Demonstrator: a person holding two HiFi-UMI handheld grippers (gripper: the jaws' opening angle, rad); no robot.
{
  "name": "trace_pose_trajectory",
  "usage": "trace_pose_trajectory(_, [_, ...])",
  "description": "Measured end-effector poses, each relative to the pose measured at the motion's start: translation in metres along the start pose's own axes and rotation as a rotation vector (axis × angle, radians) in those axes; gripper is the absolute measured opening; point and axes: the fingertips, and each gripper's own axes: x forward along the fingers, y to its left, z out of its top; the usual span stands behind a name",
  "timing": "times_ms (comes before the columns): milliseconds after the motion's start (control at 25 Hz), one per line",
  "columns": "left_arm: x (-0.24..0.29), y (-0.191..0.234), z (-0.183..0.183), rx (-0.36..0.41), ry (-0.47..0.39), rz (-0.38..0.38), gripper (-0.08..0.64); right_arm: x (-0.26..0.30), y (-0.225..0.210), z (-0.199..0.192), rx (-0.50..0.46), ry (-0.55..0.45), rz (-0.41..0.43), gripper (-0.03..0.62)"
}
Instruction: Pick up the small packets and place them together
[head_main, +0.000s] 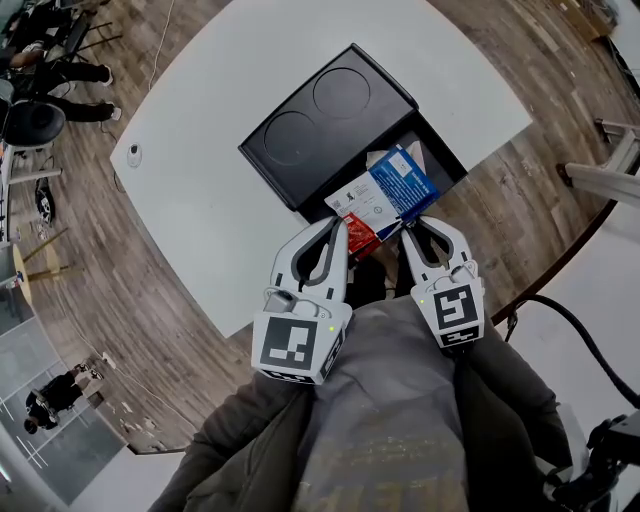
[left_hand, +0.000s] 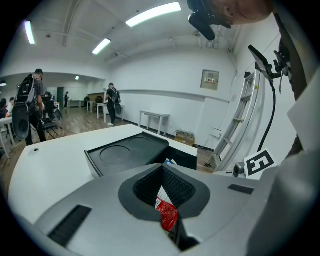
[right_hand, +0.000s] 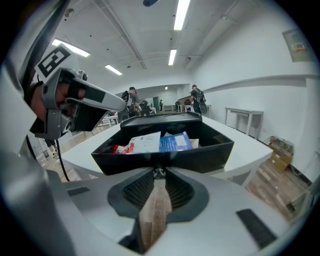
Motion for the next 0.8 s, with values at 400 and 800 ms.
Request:
trace_pose_trajectory(400, [0.005, 0.018, 0.012, -0.025, -0.044, 0.030, 0.002, -0.008, -0.021, -0.005, 0.071, 0.016, 0.018, 0.137])
trace_pose_trajectory(800, [-0.015, 0.021, 0.027, -0.035, -0.126, 0.026, 0.002, -0.046, -0.045, 0.030, 0.021, -0.048, -0.056, 0.138])
